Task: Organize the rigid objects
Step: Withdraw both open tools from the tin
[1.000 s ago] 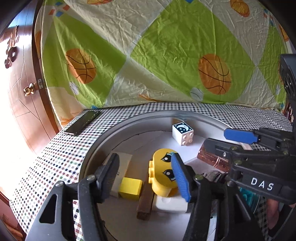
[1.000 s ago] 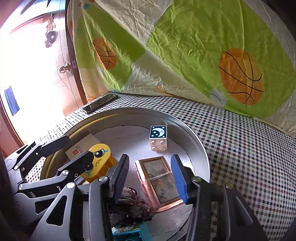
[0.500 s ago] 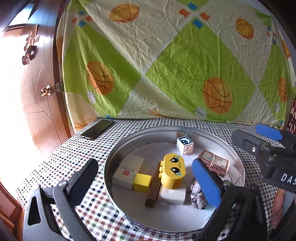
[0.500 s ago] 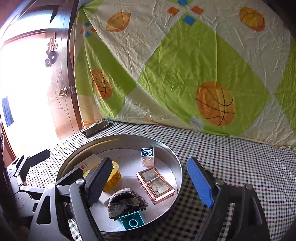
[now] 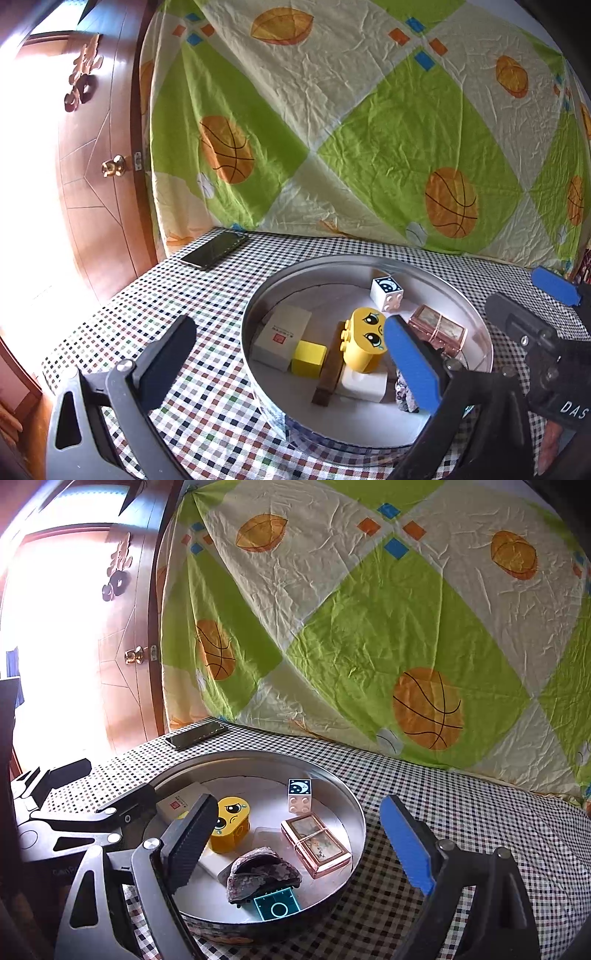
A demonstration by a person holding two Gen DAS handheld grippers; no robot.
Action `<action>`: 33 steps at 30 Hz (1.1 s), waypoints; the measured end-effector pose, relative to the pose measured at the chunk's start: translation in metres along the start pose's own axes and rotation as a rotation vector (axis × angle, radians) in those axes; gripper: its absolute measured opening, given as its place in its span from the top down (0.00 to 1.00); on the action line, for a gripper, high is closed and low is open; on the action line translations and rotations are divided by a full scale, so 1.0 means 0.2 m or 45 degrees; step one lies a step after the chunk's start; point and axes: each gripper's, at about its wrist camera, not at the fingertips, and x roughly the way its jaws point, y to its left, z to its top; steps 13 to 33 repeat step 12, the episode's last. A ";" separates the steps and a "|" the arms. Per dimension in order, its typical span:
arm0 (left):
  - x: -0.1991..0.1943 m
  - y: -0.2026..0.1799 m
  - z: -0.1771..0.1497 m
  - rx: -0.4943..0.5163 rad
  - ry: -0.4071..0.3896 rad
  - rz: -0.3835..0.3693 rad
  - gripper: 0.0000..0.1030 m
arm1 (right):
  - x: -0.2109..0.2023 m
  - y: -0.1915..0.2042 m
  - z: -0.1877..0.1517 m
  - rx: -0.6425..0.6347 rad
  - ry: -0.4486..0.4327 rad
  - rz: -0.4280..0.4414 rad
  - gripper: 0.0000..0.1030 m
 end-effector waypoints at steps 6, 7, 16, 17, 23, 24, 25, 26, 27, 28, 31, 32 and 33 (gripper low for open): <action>0.01 -0.01 -0.02 0.015 0.001 0.025 0.00 | -0.01 0.01 -0.01 -0.015 -0.004 0.011 0.12; 0.01 -0.01 -0.02 0.020 0.000 0.022 0.00 | -0.02 0.01 -0.02 -0.015 -0.005 0.013 0.12; -0.01 -0.03 -0.03 0.039 -0.009 0.028 0.00 | -0.03 0.00 -0.03 -0.006 -0.006 0.017 0.12; -0.01 -0.03 -0.03 0.039 -0.009 0.028 0.00 | -0.03 0.00 -0.03 -0.006 -0.006 0.017 0.12; -0.01 -0.03 -0.03 0.039 -0.009 0.028 0.00 | -0.03 0.00 -0.03 -0.006 -0.006 0.017 0.12; -0.01 -0.03 -0.03 0.039 -0.009 0.028 0.00 | -0.03 0.00 -0.03 -0.006 -0.006 0.017 0.12; -0.01 -0.03 -0.03 0.039 -0.009 0.028 0.00 | -0.03 0.00 -0.03 -0.006 -0.006 0.017 0.12; -0.01 -0.03 -0.03 0.039 -0.009 0.028 0.00 | -0.03 0.00 -0.03 -0.006 -0.006 0.017 0.12; -0.01 -0.03 -0.03 0.039 -0.009 0.028 0.00 | -0.03 0.00 -0.03 -0.006 -0.006 0.017 0.12; -0.01 -0.03 -0.03 0.039 -0.009 0.028 0.00 | -0.03 0.00 -0.03 -0.006 -0.006 0.017 0.12; -0.01 -0.03 -0.03 0.039 -0.009 0.028 0.00 | -0.03 0.00 -0.03 -0.006 -0.006 0.017 0.12; -0.01 -0.03 -0.03 0.039 -0.009 0.028 0.00 | -0.03 0.00 -0.03 -0.006 -0.006 0.017 0.12; -0.01 -0.03 -0.03 0.039 -0.009 0.028 0.00 | -0.03 0.00 -0.03 -0.006 -0.006 0.017 0.12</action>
